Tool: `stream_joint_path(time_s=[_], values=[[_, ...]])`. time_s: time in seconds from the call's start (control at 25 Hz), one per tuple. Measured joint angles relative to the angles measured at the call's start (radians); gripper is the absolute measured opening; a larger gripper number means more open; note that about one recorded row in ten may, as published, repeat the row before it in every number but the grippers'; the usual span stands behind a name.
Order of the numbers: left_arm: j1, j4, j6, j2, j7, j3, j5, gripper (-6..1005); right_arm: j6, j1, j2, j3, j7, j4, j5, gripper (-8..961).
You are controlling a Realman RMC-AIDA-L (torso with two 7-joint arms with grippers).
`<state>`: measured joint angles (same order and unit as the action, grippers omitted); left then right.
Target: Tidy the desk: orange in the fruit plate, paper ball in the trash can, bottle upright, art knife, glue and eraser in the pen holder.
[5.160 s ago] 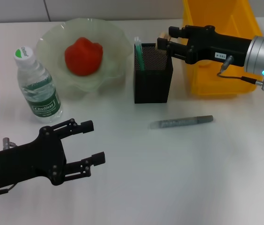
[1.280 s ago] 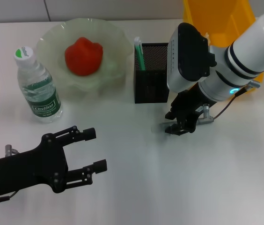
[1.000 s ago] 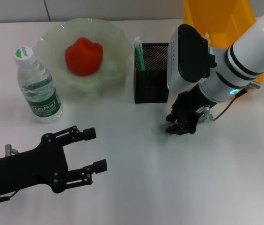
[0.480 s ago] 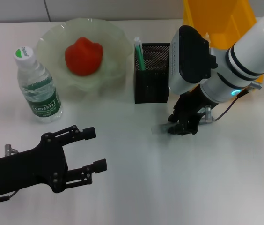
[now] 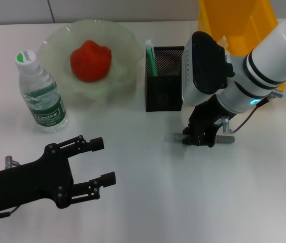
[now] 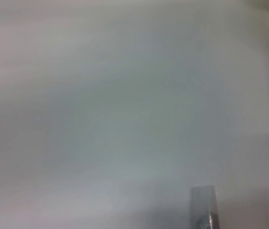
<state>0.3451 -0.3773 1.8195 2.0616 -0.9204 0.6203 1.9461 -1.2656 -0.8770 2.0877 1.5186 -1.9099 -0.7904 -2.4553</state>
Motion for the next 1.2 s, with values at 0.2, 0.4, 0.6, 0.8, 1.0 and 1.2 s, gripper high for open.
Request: stream_joint_path(time_s=[0.2,0.4,0.6,0.8,1.0,1.2], values=[[0.000,-0.002,0.000,0.000,0.000,0.001,-0.001,783,-0.018,0.007,-0.002,-0.021,-0.001,-0.027,0.035,154],[0.000,-0.006,0.002,0.000,0.000,0.001,0.000,783,-0.156,0.037,-0.008,-0.163,0.033,-0.117,0.157,150],[0.000,-0.009,0.011,0.000,0.006,0.006,0.000,783,-0.265,0.107,-0.008,-0.327,0.125,-0.162,0.335,149],[0.005,-0.003,0.016,0.001,0.017,0.004,0.000,783,-0.254,0.237,-0.008,-0.451,0.354,-0.005,0.693,145],[0.006,0.000,0.012,0.005,0.025,0.002,-0.001,783,-0.246,0.245,-0.009,-0.534,0.413,0.152,0.815,144],[0.009,0.001,0.012,0.006,0.026,0.007,-0.001,783,-0.240,0.248,-0.012,-0.718,0.363,0.357,0.964,142]])
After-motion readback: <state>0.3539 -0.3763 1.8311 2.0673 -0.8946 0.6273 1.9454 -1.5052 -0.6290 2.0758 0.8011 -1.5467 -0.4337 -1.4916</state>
